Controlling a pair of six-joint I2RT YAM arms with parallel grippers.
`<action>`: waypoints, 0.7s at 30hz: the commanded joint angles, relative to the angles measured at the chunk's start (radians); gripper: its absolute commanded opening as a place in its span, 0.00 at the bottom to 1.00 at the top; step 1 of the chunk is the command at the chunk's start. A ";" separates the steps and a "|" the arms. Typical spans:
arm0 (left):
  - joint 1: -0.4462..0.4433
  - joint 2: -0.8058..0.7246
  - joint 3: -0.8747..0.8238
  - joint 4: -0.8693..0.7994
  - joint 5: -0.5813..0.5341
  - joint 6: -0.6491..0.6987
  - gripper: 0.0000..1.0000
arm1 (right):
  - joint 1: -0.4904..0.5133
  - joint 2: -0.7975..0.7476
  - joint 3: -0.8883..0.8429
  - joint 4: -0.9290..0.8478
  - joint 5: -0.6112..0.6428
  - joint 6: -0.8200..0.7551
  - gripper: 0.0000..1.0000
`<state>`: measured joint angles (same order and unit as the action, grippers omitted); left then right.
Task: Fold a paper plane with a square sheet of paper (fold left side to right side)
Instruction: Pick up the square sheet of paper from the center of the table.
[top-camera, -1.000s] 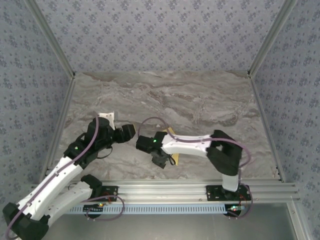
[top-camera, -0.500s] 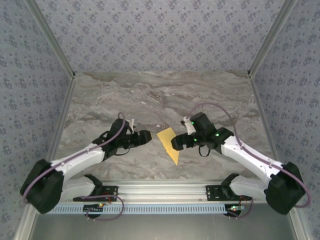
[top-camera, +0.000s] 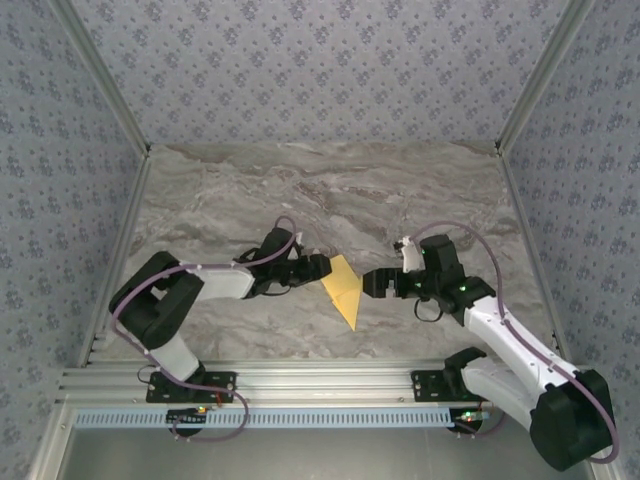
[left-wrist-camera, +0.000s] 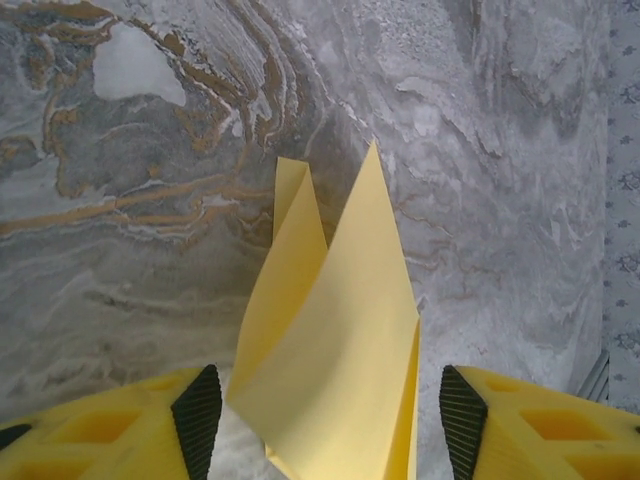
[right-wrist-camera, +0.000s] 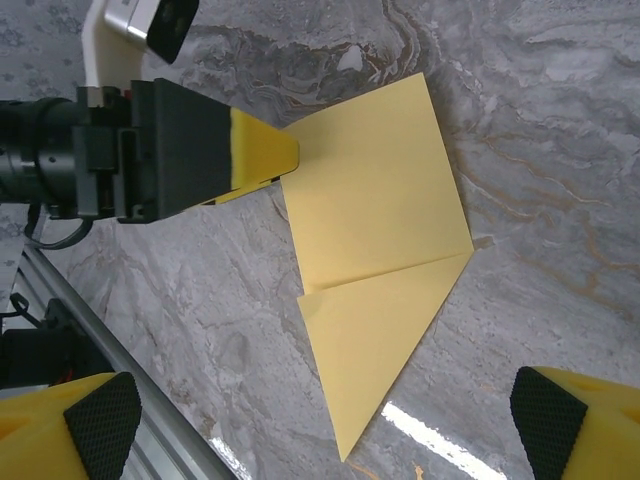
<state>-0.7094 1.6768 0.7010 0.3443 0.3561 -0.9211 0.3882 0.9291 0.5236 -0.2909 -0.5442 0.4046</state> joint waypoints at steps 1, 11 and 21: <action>-0.007 0.031 0.034 0.043 0.021 -0.007 0.58 | -0.031 -0.012 -0.021 0.022 -0.080 0.015 1.00; 0.038 -0.058 0.000 0.060 0.086 0.139 0.10 | -0.088 0.035 -0.119 0.292 -0.252 0.023 0.95; 0.076 -0.368 -0.073 0.024 0.254 0.274 0.01 | -0.107 0.316 -0.066 0.630 -0.464 -0.014 0.83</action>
<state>-0.6434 1.3731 0.6376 0.3630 0.5217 -0.7155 0.2893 1.1912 0.4202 0.1616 -0.8959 0.3962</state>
